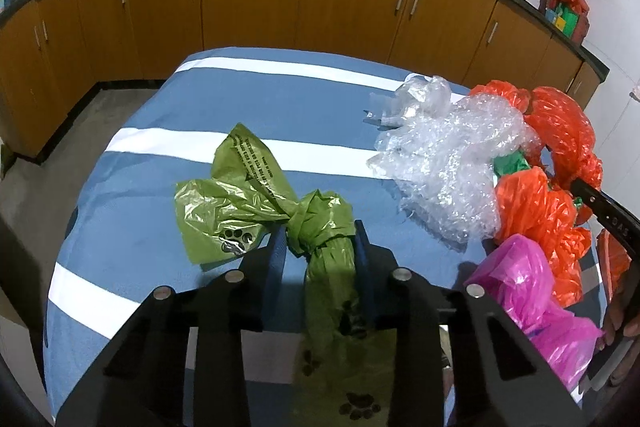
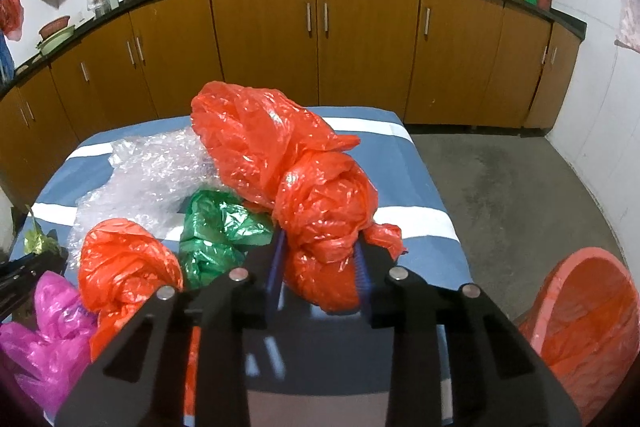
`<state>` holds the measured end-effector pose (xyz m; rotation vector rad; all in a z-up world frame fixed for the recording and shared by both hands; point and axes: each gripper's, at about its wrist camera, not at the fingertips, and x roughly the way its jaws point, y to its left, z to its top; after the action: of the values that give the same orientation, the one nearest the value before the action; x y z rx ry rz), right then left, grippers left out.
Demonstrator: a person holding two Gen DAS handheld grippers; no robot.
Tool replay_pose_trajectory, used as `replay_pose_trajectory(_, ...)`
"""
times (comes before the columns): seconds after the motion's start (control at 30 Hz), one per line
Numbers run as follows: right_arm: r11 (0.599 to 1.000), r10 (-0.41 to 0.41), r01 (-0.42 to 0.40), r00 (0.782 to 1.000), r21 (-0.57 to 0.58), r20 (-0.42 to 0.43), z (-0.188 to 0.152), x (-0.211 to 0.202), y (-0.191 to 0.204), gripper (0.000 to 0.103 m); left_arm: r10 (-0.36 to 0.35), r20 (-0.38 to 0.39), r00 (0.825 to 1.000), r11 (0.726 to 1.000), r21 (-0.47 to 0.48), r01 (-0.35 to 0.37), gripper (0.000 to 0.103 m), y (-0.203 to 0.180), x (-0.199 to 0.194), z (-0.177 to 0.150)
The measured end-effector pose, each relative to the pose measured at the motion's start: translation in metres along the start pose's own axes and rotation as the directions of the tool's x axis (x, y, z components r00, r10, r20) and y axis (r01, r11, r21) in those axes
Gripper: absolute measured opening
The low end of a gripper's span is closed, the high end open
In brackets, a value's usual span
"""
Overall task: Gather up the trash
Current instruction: 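Grasp the green paw-print bag with the left tool while the right tool grasps an orange-red bag, then lift both held bags and carry them toward the basket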
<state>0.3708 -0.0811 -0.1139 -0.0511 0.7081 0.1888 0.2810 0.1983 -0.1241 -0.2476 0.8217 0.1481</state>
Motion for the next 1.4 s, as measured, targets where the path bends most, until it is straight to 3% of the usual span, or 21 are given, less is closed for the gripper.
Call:
replay_pose_trajectory(0.57, 0.996, 0.031, -0.036, 0.997, 0.081, 0.067, -0.011, -0.064, -0.02, 0.031, -0.017, 0.107, 0.994, 1.0, -0.001, 0.018, 0.029, 0.012, -0.056, 0.004)
replay_pose_trajectory(1.0, 0.989, 0.054, -0.073, 0.988, 0.13, 0.146, -0.014, -0.138, -0.043, 0.03, -0.105, 0.206, 0.973, 0.994, 0.053, 0.096, 0.029, -0.027, -0.113, 0.011)
replay_pose_trajectory(1.4, 0.985, 0.0, -0.035, 0.979, 0.166, 0.203, -0.023, -0.189, -0.075, 0.03, -0.204, 0.242, 0.949, 0.976, 0.13, 0.176, 0.029, -0.077, -0.144, 0.012)
